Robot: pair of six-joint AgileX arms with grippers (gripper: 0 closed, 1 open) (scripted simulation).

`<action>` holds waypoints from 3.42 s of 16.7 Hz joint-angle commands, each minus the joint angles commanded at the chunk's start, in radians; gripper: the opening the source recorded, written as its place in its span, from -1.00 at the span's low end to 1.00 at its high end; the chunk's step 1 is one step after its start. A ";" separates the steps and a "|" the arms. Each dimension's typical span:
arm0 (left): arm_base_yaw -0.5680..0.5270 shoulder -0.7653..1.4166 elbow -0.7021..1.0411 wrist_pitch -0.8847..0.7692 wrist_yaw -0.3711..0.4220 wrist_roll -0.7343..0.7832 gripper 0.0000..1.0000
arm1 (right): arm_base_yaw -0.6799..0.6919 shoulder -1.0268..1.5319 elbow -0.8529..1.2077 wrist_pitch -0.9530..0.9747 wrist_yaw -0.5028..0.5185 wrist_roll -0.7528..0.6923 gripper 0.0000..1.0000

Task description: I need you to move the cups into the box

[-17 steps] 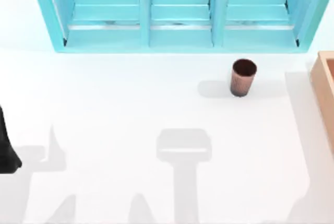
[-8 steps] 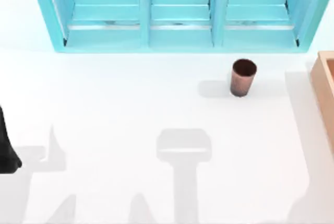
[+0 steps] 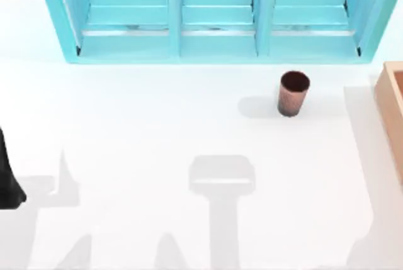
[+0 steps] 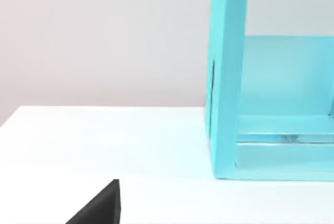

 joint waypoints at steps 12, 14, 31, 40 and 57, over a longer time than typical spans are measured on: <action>0.000 0.000 0.000 0.000 0.000 0.000 1.00 | -0.008 0.009 0.176 -0.176 -0.001 -0.004 1.00; 0.000 0.000 0.000 0.000 0.000 0.000 1.00 | -0.009 0.008 0.288 -0.289 0.000 -0.006 1.00; 0.000 0.000 0.000 0.000 0.000 0.000 1.00 | 0.328 0.240 0.669 -0.412 0.023 0.270 1.00; 0.000 0.000 0.000 0.000 0.000 0.000 1.00 | 0.807 0.713 1.194 -0.418 0.054 0.762 1.00; 0.000 0.000 0.000 0.000 0.000 0.000 1.00 | 0.955 0.945 1.377 -0.333 0.059 0.967 1.00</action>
